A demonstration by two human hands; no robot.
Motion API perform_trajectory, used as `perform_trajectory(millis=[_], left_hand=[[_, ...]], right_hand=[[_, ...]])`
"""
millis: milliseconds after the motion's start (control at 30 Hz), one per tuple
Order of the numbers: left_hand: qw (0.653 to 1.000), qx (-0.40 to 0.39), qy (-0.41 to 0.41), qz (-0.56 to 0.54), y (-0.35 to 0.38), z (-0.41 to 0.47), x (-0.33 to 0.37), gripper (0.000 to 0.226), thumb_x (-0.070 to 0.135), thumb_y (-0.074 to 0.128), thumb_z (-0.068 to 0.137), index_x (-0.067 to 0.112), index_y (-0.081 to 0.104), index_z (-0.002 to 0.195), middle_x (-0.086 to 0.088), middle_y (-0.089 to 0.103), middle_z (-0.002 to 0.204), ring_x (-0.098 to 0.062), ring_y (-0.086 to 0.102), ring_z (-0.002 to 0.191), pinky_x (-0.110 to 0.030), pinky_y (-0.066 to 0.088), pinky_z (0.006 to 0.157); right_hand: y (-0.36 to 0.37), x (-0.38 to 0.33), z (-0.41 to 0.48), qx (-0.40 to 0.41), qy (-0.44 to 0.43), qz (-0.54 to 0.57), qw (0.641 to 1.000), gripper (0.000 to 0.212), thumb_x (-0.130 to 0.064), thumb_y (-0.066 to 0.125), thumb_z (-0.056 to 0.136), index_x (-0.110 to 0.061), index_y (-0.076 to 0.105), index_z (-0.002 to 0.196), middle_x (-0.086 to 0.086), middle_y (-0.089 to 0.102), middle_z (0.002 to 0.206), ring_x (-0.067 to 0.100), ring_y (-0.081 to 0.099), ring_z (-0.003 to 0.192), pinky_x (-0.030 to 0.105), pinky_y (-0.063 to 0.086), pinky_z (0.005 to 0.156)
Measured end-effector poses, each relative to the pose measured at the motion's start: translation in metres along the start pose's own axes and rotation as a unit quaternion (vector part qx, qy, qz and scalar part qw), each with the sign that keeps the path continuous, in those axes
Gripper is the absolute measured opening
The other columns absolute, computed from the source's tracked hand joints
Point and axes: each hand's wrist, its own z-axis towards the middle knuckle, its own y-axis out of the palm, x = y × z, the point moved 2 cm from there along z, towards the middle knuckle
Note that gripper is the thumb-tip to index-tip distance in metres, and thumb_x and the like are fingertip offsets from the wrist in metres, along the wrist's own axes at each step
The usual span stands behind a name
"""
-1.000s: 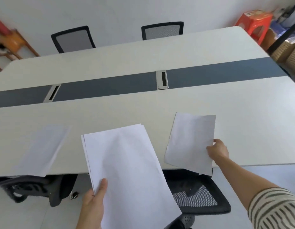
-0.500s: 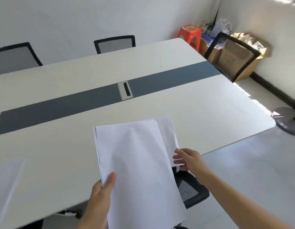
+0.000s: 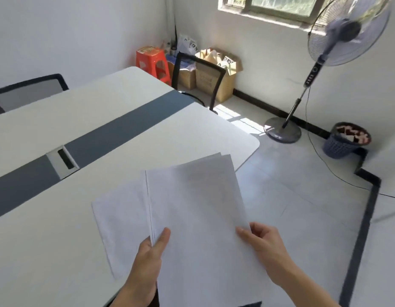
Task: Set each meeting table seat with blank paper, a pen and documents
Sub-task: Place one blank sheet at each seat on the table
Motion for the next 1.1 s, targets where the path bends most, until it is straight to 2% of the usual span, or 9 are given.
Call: perform_trajectory(millis=[100,233,367,533,600,700,733,833,1100], left_hand=[[1.000,-0.004,-0.004,0.011,0.062,0.022,0.001,0.019,0.027,0.059,0.091,0.009,0.063,0.096,-0.009,0.076,0.083,-0.031,0.069,0.088,-0.044,0.052,0.086],[0.999,-0.028,-0.023,0.020,0.156,0.048,-0.004,0.029,0.028,0.058,0.092,0.003,0.062,0.107,-0.019,0.073,0.100,-0.036,0.069,0.093,-0.047,0.053,0.087],[0.997,-0.068,-0.040,0.026,0.237,0.071,-0.010,0.036,0.032,0.057,0.091,0.007,0.061,0.116,-0.014,0.074,0.107,-0.034,0.070,0.099,-0.049,0.052,0.092],[0.996,-0.074,-0.038,0.040,0.298,0.113,0.002,0.030,0.033,0.055,0.091,0.008,0.065,0.106,-0.010,0.077,0.094,-0.029,0.073,0.088,-0.047,0.054,0.087],[0.996,-0.066,-0.042,0.048,0.314,0.139,0.010,0.035,0.034,0.054,0.092,0.006,0.065,0.109,-0.011,0.076,0.097,-0.030,0.073,0.089,-0.046,0.054,0.086],[0.997,-0.053,-0.043,0.040,0.339,0.186,0.026,0.037,0.032,0.052,0.094,0.002,0.064,0.113,-0.016,0.074,0.103,-0.034,0.070,0.098,-0.048,0.052,0.092],[0.997,-0.053,-0.038,0.037,0.348,0.203,0.033,0.037,0.031,0.052,0.095,0.001,0.064,0.113,-0.016,0.075,0.103,-0.034,0.070,0.097,-0.047,0.052,0.091],[0.997,-0.059,-0.027,0.051,0.383,0.250,0.058,0.033,0.029,0.049,0.097,0.004,0.065,0.112,-0.011,0.076,0.101,-0.028,0.072,0.094,-0.041,0.056,0.084],[0.996,-0.068,0.030,0.049,0.462,0.350,0.158,0.028,0.026,0.046,0.100,0.010,0.068,0.100,-0.004,0.078,0.090,-0.018,0.074,0.080,-0.026,0.059,0.059]], right_hand=[[-0.054,-0.005,0.018,0.000,-0.015,0.014,1.000,0.033,-0.024,0.072,0.087,0.009,0.068,0.084,0.020,0.071,0.079,0.027,0.066,0.069,0.036,0.053,0.063],[-0.137,-0.020,0.041,0.028,-0.027,0.034,0.999,0.070,-0.046,0.073,0.072,0.019,0.053,0.087,0.015,0.060,0.075,0.025,0.057,0.069,0.038,0.046,0.064],[-0.213,-0.038,0.067,0.080,-0.045,0.051,0.995,0.045,-0.029,0.071,0.087,0.009,0.051,0.073,0.013,0.054,0.070,0.022,0.050,0.065,0.037,0.040,0.063],[-0.264,-0.058,0.119,0.119,-0.058,0.045,0.990,0.031,-0.021,0.071,0.087,0.008,0.064,0.082,0.019,0.064,0.072,0.022,0.058,0.067,0.036,0.047,0.063],[-0.274,-0.070,0.146,0.122,-0.055,0.045,0.990,0.039,-0.027,0.072,0.084,0.011,0.061,0.088,0.032,0.061,0.078,0.024,0.058,0.070,0.040,0.046,0.066],[-0.285,-0.095,0.196,0.125,-0.068,0.038,0.989,0.059,-0.046,0.078,0.073,0.008,0.061,0.089,0.027,0.061,0.077,0.024,0.057,0.073,0.041,0.045,0.068],[-0.290,-0.106,0.214,0.126,-0.069,0.038,0.989,0.054,-0.046,0.078,0.074,0.003,0.063,0.087,0.024,0.065,0.078,0.023,0.060,0.072,0.039,0.048,0.067],[-0.305,-0.142,0.263,0.126,-0.068,0.034,0.989,0.008,-0.013,0.063,0.093,-0.008,0.069,0.097,0.012,0.077,0.085,0.025,0.072,0.071,0.030,0.057,0.060],[-0.338,-0.239,0.385,0.138,-0.066,0.059,0.987,0.011,-0.010,0.065,0.089,-0.009,0.067,0.100,0.008,0.078,0.083,0.018,0.073,0.068,0.030,0.057,0.059]])
